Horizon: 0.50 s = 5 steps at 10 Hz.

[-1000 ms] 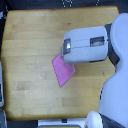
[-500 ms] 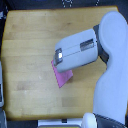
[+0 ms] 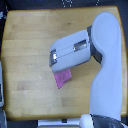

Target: Folding a cloth

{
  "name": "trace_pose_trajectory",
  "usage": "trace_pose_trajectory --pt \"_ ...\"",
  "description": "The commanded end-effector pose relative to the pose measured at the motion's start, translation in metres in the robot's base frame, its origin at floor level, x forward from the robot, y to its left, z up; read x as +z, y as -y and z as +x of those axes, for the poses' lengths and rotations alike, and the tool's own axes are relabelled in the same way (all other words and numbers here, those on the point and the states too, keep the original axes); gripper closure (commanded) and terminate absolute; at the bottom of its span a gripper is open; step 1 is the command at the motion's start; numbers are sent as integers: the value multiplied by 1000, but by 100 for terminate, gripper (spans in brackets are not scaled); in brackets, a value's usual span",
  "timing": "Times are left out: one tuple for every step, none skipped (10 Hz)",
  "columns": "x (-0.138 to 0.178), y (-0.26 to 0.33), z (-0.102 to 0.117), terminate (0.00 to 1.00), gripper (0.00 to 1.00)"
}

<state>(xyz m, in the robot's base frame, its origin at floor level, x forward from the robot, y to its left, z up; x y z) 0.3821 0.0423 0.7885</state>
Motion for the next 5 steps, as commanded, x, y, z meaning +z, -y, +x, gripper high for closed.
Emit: trace_pose_trajectory --pt "-12 -12 8 0 100" --pt "-11 -9 6 0 100" --pt "-10 -9 6 0 100" --pt "-8 -3 6 0 100" --pt "-8 -2 5 0 100"
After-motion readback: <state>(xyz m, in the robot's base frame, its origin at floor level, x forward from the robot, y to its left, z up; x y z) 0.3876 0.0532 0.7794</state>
